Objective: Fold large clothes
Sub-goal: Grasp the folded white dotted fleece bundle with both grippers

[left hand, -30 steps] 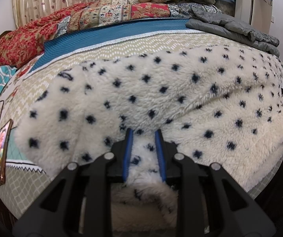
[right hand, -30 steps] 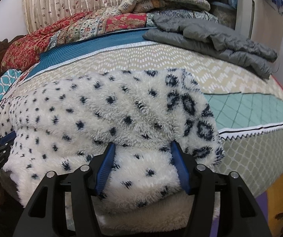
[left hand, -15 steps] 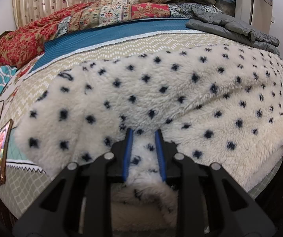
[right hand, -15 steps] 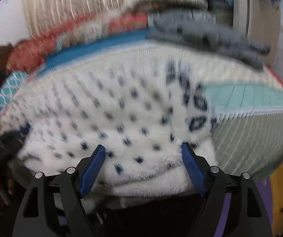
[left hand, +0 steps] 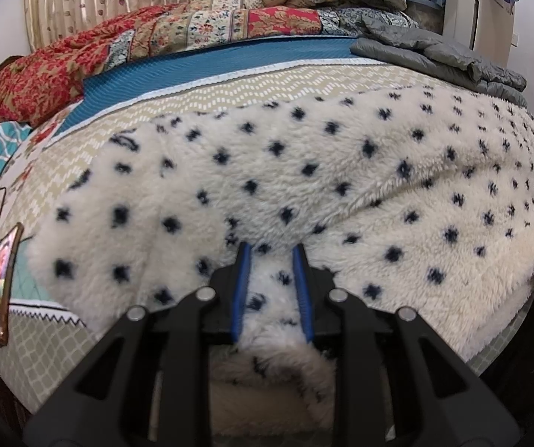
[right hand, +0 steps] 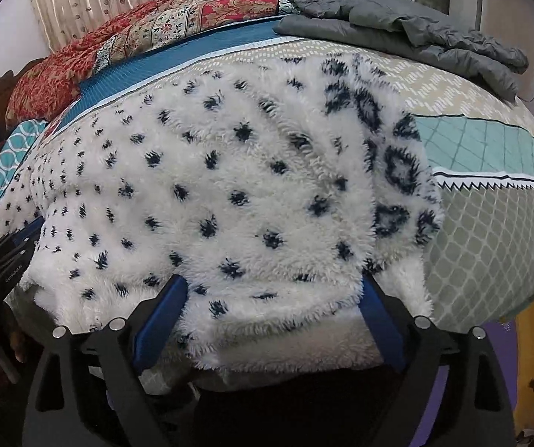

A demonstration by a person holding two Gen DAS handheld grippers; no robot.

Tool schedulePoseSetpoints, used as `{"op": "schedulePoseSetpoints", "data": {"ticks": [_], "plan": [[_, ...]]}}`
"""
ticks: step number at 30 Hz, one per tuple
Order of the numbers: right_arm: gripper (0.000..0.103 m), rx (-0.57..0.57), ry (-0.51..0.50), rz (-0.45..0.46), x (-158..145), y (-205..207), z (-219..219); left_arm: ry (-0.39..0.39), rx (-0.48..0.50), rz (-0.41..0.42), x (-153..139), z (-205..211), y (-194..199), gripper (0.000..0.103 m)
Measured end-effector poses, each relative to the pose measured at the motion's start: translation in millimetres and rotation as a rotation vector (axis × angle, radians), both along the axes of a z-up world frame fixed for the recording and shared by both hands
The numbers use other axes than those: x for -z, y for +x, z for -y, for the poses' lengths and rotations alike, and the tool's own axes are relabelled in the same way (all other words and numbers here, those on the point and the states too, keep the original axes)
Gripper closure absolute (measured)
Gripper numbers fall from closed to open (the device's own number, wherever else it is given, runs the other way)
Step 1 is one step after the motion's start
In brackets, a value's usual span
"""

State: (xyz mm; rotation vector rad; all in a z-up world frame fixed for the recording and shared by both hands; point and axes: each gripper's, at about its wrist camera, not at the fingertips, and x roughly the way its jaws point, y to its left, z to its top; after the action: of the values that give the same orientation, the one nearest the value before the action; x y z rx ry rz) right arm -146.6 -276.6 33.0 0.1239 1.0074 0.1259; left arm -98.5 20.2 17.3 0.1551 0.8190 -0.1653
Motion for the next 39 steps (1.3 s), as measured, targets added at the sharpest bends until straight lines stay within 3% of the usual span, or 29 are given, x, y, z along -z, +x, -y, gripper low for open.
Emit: {"op": "schedulePoseSetpoints", "data": {"ticks": [26, 35, 36, 38, 39], "plan": [[0.058, 0.006, 0.003, 0.008, 1, -3, 1, 0.013, -0.012, 0.015, 2, 11, -5, 0.08], [0.058, 0.006, 0.009, 0.012, 0, -4, 3, -0.016, -0.003, -0.022, -8, 7, -5, 0.08], [0.058, 0.004, 0.007, 0.015, 0, -4, 3, -0.017, 0.002, -0.03, -12, 6, -7, 0.078], [0.058, -0.002, 0.016, 0.037, -5, -8, 5, -0.032, 0.007, -0.025, -29, -1, -12, 0.05], [0.058, -0.004, 0.038, 0.05, -9, -11, 8, -0.04, -0.007, 0.017, -45, -9, -18, 0.042]]}}
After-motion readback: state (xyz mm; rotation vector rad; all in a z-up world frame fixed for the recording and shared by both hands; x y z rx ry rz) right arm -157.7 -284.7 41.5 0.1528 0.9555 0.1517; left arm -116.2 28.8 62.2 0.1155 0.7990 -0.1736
